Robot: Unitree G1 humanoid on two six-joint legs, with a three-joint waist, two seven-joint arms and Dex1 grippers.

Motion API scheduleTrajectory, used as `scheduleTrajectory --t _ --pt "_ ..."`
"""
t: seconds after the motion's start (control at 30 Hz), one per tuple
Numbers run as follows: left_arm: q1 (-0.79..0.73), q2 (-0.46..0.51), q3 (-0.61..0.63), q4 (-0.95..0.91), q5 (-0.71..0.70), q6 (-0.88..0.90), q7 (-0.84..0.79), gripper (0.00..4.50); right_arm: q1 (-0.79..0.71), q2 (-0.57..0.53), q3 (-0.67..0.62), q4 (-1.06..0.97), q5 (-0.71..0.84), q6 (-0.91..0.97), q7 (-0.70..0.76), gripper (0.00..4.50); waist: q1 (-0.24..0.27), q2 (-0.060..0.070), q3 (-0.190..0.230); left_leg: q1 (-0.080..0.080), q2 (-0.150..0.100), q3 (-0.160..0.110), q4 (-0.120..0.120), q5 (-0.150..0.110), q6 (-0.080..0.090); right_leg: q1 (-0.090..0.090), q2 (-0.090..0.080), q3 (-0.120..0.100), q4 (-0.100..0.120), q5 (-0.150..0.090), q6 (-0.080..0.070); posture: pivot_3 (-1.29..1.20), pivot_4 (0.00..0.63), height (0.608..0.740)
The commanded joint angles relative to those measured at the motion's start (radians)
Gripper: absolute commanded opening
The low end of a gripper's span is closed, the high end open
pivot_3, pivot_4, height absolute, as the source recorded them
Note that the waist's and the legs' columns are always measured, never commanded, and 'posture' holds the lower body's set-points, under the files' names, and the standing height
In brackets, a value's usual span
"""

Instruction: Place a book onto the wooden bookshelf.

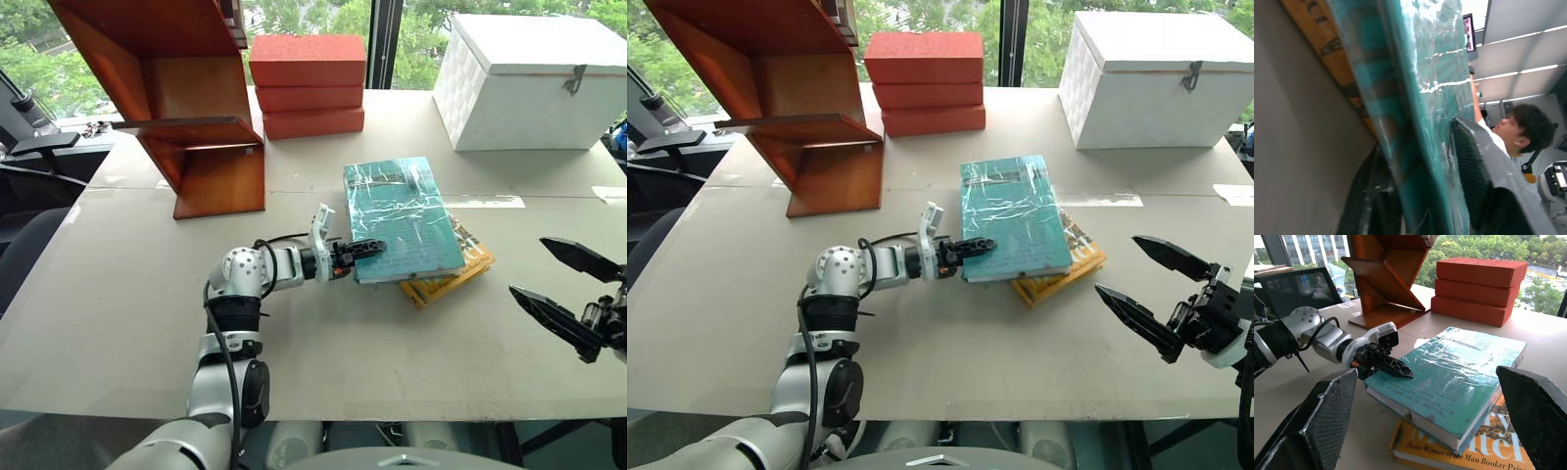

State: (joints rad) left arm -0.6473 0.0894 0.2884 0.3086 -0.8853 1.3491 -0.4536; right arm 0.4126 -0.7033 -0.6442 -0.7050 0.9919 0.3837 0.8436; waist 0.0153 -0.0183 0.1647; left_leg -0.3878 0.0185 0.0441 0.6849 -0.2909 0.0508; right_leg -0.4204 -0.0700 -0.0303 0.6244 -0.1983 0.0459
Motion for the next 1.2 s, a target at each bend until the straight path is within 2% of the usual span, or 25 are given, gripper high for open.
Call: scheduleTrajectory --t 0.03,0.1,0.2,0.3,0.33,0.37,0.47,0.53,0.7,0.77,0.83,1.0,1.2 --pt "0.001 -0.006 0.022 -0.104 -0.028 0.0 0.03 0.05 -0.021 -0.01 -0.011 -0.024 0.017 0.003 -0.025 4.5 0.0 0.0 0.0 0.0 0.0 0.0 0.0 0.0 0.0 0.0 0.0 0.0 0.0 0.0 0.0 0.0 0.15 0.74" --pt "0.018 0.042 -0.083 -0.239 0.025 -0.091 -0.035 0.05 -0.038 -0.011 -0.016 -0.013 0.025 0.006 -0.032 4.5 -0.001 -0.001 0.001 0.0 0.0 0.0 0.0 0.0 0.0 0.0 0.0 0.0 0.0 0.0 0.0 0.0 0.15 0.74" --pt "0.031 0.171 -0.281 -0.418 0.164 -0.288 -0.167 0.05 -0.057 -0.011 -0.034 0.005 0.055 0.012 -0.038 4.5 0.0 -0.002 0.001 0.0 0.0 0.0 0.0 0.0 0.0 0.0 0.0 0.0 0.0 0.0 -0.001 0.0 0.15 0.74" --pt "0.008 0.29 -0.436 -0.498 0.405 -0.583 -0.203 0.05 -0.083 -0.019 -0.056 0.037 0.102 0.019 -0.036 4.5 0.001 -0.001 0.001 0.001 0.0 0.001 0.0 0.0 0.0 0.0 0.0 0.001 0.0 0.0 -0.001 0.0 0.15 0.74" --pt "0.002 0.312 -0.466 -0.504 0.461 -0.658 -0.205 0.05 -0.091 -0.02 -0.06 0.044 0.116 0.022 -0.035 4.5 0.001 -0.001 0.001 0.001 0.0 0.001 0.0 0.0 0.0 0.0 0.0 0.002 0.0 0.0 -0.001 0.0 0.15 0.74" --pt "-0.019 0.35 -0.507 -0.494 0.586 -0.805 -0.176 0.05 -0.109 -0.022 -0.057 0.056 0.143 0.028 -0.038 4.5 0.002 -0.001 0.001 0.001 0.0 0.002 0.0 0.0 0.0 0.0 0.0 0.002 0.0 0.0 -0.001 0.0 0.15 0.74" --pt "-0.103 0.436 -0.517 -0.438 0.851 -1.11 -0.042 0.05 -0.219 -0.023 -0.022 0.099 0.282 0.061 -0.078 4.5 -0.001 -0.002 0.003 0.004 0.0 0.003 0.0 0.0 0.0 0.003 -0.001 0.003 0.0 0.0 -0.001 0.0 0.15 0.74" --pt "-0.135 0.499 -0.522 -0.398 0.975 -1.247 0.002 0.05 -0.281 -0.032 0.007 0.123 0.328 0.086 -0.08 4.5 -0.003 -0.004 0.005 0.004 0.001 0.004 0.0 0.0 0.0 0.002 0.0 0.004 0.0 0.001 -0.002 0.0 0.15 0.74" --pt "-0.218 0.653 -0.475 -0.363 1.213 -1.391 0.099 0.05 -0.44 -0.045 0.076 0.206 0.375 0.132 -0.078 4.5 0.002 -0.004 0.006 0.001 0.003 0.002 -0.002 0.0 0.0 0.0 0.001 0.002 -0.001 0.001 -0.002 0.0 0.15 0.74" --pt "-0.242 0.717 -0.466 -0.369 1.302 -1.421 0.117 0.05 -0.5 -0.04 0.102 0.245 0.378 0.144 -0.072 4.5 0.001 -0.004 0.006 -0.003 0.003 0.002 -0.001 0.0 0.0 -0.003 0.001 0.001 -0.001 0.004 0.002 0.0 0.15 0.74" --pt "-0.243 0.758 -0.455 -0.378 1.344 -1.416 0.106 0.05 -0.544 -0.038 0.118 0.279 0.37 0.155 -0.06 4.5 0.002 -0.004 0.006 -0.009 0.002 0.003 0.0 0.001 -0.001 -0.007 0.001 0.0 -0.002 0.004 0.003 0.0 0.15 0.74" --pt "-0.177 0.895 -0.363 -0.396 1.439 -1.366 0.073 0.05 -0.636 -0.041 0.174 0.375 0.307 0.172 -0.004 4.5 -0.001 -0.005 0.007 -0.012 0.001 0.004 0.0 0.002 -0.004 -0.01 -0.001 -0.001 -0.001 0.002 0.006 0.0 0.15 0.74" --pt "-0.083 0.954 -0.328 -0.407 1.448 -1.305 -0.015 0.05 -0.682 -0.024 0.202 0.434 0.232 0.165 0.035 4.5 -0.012 -0.005 0.008 -0.01 0.002 0.004 0.0 0.0 0.0 -0.011 0.0 0.001 0.002 0.002 0.005 0.0 0.15 0.74"
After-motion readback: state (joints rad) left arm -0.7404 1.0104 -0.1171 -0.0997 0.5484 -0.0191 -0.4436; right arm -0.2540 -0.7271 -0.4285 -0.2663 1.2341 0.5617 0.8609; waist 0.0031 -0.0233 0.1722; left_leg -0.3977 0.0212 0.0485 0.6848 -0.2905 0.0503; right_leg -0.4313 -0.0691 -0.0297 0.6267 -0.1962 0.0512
